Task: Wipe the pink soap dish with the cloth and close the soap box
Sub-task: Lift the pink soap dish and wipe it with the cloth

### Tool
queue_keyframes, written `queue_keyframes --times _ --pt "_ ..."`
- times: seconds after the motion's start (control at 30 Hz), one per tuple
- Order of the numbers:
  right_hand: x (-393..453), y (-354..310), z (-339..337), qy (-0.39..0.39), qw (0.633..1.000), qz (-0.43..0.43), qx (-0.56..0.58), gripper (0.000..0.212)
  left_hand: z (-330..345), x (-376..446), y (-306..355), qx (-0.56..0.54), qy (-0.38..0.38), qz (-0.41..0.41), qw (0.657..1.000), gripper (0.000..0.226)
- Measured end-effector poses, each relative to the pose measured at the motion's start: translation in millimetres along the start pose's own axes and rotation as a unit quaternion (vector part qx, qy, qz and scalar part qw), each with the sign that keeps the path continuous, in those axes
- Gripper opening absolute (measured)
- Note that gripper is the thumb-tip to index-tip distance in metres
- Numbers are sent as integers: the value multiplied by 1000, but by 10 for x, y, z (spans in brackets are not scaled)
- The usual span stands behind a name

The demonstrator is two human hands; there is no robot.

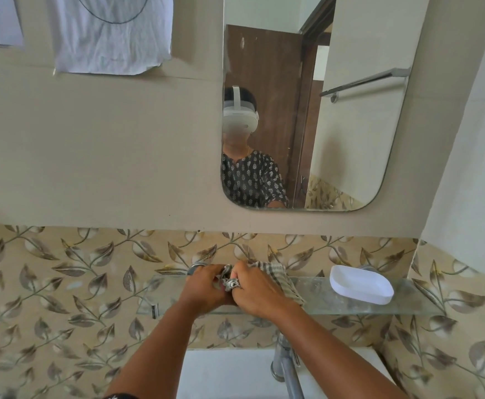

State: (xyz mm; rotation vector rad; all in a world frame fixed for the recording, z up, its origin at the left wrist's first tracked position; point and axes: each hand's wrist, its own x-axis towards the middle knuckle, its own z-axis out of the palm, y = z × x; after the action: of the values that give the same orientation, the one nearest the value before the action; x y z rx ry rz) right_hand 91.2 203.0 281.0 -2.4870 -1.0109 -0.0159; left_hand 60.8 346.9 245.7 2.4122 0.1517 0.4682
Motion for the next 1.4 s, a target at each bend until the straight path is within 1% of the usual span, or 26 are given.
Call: queue_keyframes --times 0.07,0.17,0.23,0.3,0.43,0.6,0.67,0.73,0.8,0.87,0.93,1.0,1.07,1.1,1.13,1.17,1.2,1.23,1.27,1.33,1.4 --pt "-12 23 -26 -22 1000 -5 20 15 9 6 -14 2 -2 -6 1000 48" --pt "-58 67 -84 -43 998 -12 45 14 34 18 -42 8 -3 -9 1000 70" --pt "-89 80 -116 -51 997 -20 48 16 33 17 -38 8 -6 -13 1000 80" --pt "-112 69 -114 -54 997 -28 38 19 16 4 -19 7 -3 -10 1000 78" --pt "-127 1 -62 -53 998 -29 11 26 -9 -6 16 14 2 1 1000 65" --pt "-80 -74 -72 -35 999 11 0 33 -11 -13 20 9 7 -7 1000 56" --pt "-54 -94 -57 -27 999 27 5 31 -17 -13 21 6 5 -8 1000 56" --pt "-36 -115 -107 -32 998 39 42 24 -19 -9 26 -3 0 -14 1000 59" --pt "-15 -96 -199 -43 989 59 132 16 -22 -15 40 -22 -10 -25 999 66" --pt "-8 -36 -305 -32 967 91 236 19 -20 -18 53 -25 -20 -32 999 74" --pt "2 84 -371 19 925 135 353 25 -21 -27 61 -17 -23 -35 999 81" --pt "-22 180 -469 63 857 181 477 25 -27 -32 60 -13 -23 -33 999 84" --pt "-102 249 -636 104 767 216 595 22 -31 -29 51 -10 -21 -32 999 85" --pt "-149 292 -723 133 735 221 628 20 -33 -26 51 -11 -20 -32 999 85" --pt "-204 320 -825 175 726 219 628 18 -32 -24 49 -11 -20 -32 999 86" --pt "-243 333 -921 222 731 213 609 17 -28 -20 43 -11 -19 -31 999 86" --pt "-274 334 -1007 271 747 202 572 15 -25 -18 42 -11 -18 -32 999 86" --pt "-289 317 -1075 312 770 190 523 14 -20 -16 39 -9 -17 -32 999 85" --pt "-280 309 -1095 342 801 175 459 13 -21 -20 47 -4 -16 -29 999 84" --pt "-241 236 -1015 360 864 127 328 11 -28 -30 64 8 -16 -26 999 82" --pt "-169 177 -724 322 911 95 239 10 -34 -31 77 12 -17 -22 1000 81"
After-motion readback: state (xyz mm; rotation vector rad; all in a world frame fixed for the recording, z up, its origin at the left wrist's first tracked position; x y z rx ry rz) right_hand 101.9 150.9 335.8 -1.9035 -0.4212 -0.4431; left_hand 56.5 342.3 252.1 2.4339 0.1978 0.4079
